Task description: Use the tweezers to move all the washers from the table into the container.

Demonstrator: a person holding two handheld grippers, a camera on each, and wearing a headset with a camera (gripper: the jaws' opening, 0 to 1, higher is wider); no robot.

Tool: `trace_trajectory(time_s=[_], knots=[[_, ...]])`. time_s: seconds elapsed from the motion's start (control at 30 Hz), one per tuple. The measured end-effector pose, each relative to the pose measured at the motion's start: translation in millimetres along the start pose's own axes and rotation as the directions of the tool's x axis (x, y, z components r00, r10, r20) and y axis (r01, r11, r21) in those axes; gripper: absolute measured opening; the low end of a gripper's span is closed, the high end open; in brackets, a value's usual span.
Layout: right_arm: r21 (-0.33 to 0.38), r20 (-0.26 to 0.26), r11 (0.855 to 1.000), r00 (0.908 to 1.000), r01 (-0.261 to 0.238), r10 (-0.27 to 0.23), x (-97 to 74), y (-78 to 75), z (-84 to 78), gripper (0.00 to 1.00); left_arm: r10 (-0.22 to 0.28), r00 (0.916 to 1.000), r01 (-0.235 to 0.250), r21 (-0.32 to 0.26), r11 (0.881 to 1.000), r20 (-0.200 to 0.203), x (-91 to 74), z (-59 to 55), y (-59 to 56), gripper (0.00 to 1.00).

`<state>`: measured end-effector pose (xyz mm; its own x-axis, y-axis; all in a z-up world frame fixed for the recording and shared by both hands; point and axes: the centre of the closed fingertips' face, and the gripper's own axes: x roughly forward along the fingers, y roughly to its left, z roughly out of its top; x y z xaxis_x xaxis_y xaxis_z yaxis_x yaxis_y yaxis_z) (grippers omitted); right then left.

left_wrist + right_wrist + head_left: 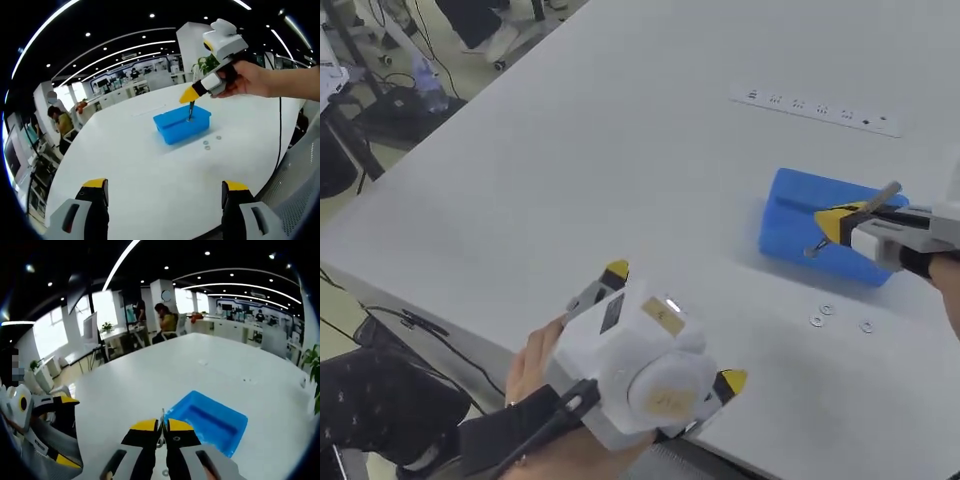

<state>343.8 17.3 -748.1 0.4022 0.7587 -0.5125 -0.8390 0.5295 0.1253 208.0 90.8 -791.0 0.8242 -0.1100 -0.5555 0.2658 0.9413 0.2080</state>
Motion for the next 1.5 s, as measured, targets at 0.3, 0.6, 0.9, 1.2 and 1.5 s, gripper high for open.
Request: trace_trajectory(time_s=[0.3, 0.6, 0.9, 1.2, 1.5], knots=[[0.002, 0.018, 1.0, 0.9998, 0.007, -0.007, -0.5, -5.5, 8.8, 0.02, 0.0, 1.0, 0.0, 0.007, 1.0, 0.001, -0.3, 0.6, 0.0, 0.97], [0.006, 0.029, 1.0, 0.9994, 0.02, -0.02, 5.1, -18.3, 15.6, 0.02, -0.004, 1.0, 0.004, -0.001, 1.0, 0.001, -1.2, 1.5, 0.3, 0.98], [0.018, 0.034, 0.999, 0.9982, 0.049, -0.05, 17.7, -42.2, 15.0, 0.02, -0.018, 0.9998, 0.018, 0.011, 1.0, -0.002, -1.5, 1.1, -3.2, 0.98], [0.049, 0.032, 0.995, 0.9959, 0.083, -0.085, 35.6, -70.0, 7.8, 0.02, -0.02, 0.9998, 0.02, 0.006, 1.0, -0.003, -0.8, 1.3, -3.5, 0.97], [0.077, -0.01, 0.993, 0.996, 0.089, -0.089, 52.2, -76.5, -12.7, 0.03, -0.02, 0.9998, 0.02, 0.0, 1.0, -0.004, -0.3, 1.4, -3.3, 0.97]])
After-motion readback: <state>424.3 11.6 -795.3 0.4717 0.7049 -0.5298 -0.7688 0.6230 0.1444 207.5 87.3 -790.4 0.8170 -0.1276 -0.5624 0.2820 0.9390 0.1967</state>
